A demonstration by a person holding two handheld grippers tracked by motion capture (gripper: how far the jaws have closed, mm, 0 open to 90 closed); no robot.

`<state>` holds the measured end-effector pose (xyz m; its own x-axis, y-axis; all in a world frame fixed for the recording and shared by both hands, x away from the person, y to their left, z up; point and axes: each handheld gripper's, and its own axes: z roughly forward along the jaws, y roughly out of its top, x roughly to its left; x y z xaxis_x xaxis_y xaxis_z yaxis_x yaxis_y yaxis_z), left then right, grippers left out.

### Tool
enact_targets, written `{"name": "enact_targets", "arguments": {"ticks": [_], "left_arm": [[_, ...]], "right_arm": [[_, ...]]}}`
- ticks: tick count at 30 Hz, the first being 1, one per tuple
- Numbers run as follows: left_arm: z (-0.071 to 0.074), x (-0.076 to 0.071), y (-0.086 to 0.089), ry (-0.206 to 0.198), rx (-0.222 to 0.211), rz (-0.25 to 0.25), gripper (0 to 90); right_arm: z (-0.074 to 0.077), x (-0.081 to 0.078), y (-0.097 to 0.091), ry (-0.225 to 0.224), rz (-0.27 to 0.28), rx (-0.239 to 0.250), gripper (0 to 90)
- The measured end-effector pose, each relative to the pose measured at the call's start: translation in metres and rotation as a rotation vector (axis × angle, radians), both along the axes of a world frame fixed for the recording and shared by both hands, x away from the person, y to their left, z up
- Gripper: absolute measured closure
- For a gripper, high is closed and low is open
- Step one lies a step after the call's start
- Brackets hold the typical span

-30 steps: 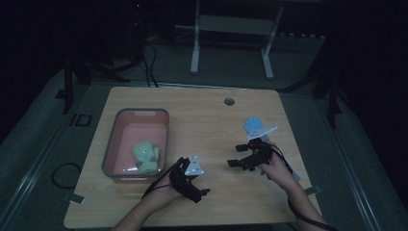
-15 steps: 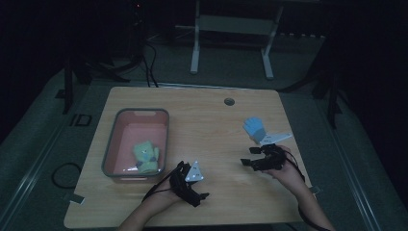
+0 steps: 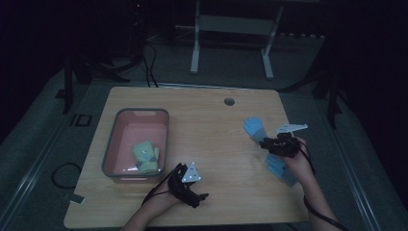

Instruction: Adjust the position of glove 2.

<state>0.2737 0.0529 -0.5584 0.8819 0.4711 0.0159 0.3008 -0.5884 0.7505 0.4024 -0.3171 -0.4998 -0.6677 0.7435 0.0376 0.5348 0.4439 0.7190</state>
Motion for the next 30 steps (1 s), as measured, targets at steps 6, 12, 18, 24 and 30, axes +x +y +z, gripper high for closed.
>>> {"name": "enact_targets", "arguments": {"ticks": [6,12,18,24,30], "left_arm": [[-0.003,-0.002,-0.001,0.007,-0.002,-0.001,4.1],[-0.003,-0.003,0.000,0.007,-0.013,0.004,4.1],[-0.009,-0.005,-0.001,-0.010,0.011,-0.004,4.1],[-0.007,-0.004,0.002,-0.009,-0.011,-0.002,4.1],[-0.008,-0.004,0.003,-0.001,-0.010,-0.002,4.1]], "right_arm": [[0.006,0.027,-0.002,-0.014,-0.043,-0.014,60.5],[0.003,0.051,0.001,-0.014,-0.056,-0.032,60.6],[-0.007,0.066,0.010,-0.005,-0.052,-0.061,60.6],[-0.015,0.080,0.016,-0.007,-0.034,-0.101,60.1],[-0.025,0.090,0.019,-0.003,-0.028,-0.140,59.9]]}}
